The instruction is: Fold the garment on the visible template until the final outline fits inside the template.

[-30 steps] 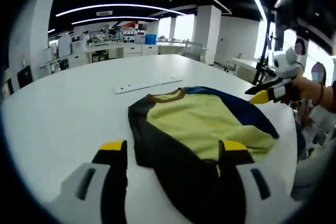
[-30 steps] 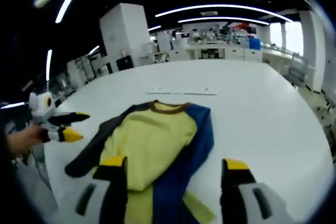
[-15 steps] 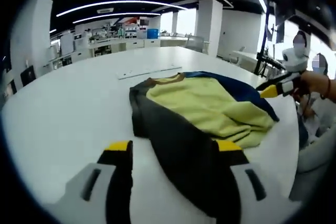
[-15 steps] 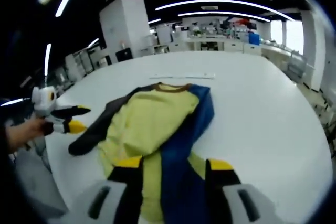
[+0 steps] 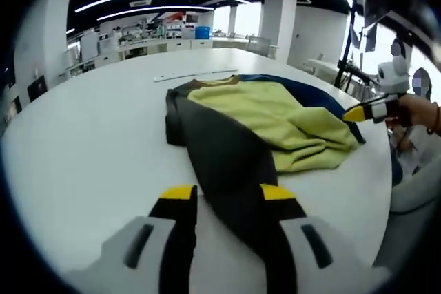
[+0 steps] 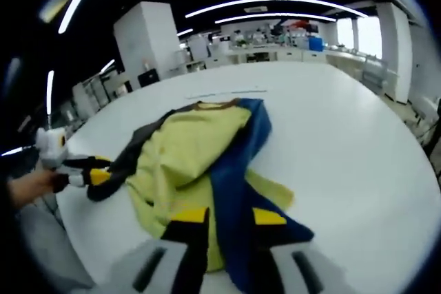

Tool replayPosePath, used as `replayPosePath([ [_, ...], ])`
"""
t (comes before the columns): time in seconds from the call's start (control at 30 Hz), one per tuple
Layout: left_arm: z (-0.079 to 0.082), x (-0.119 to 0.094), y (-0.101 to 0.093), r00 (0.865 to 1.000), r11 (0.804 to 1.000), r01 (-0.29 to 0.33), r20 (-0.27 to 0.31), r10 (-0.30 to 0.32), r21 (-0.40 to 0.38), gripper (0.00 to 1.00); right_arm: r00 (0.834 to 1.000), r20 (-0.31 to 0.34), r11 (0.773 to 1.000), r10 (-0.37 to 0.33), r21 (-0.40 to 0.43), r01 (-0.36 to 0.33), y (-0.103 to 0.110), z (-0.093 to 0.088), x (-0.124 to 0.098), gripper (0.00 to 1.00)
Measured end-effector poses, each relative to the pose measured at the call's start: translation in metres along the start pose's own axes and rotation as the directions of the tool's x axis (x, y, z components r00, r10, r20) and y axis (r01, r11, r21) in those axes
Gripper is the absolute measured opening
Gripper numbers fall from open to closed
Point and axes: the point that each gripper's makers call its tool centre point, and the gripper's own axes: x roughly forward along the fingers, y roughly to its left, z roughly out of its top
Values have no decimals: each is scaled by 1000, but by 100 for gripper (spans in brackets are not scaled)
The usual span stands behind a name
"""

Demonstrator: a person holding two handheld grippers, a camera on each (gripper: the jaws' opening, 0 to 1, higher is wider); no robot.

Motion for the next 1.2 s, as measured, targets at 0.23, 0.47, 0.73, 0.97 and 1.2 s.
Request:
replayPosePath([
  [0.23,-6,0,1,1000,1000,-1,-18,1,-15,18,1000,-7,1000,-3,-25,3,-3,-3,0,3],
  [0.47,-4,0,-7,1000,999,16,-19,-17,-28,5,1000,-1,1000,-4,-27,4,-2,-1,-1,0],
  [0.73,4,-4,-5,999,1000,17,-30,-17,21,0,999,-1,994,-38,-100,38,-6,9,-8,0],
  [0.97,23,-17,0,1000,1000,11,14,-11,15,0,998,15,992,-58,-112,59,-21,27,-14,0],
  [1.2,36,-33,21,999,999,-40,34,40,8,0,995,10,986,-104,-128,104,-47,38,-21,0],
])
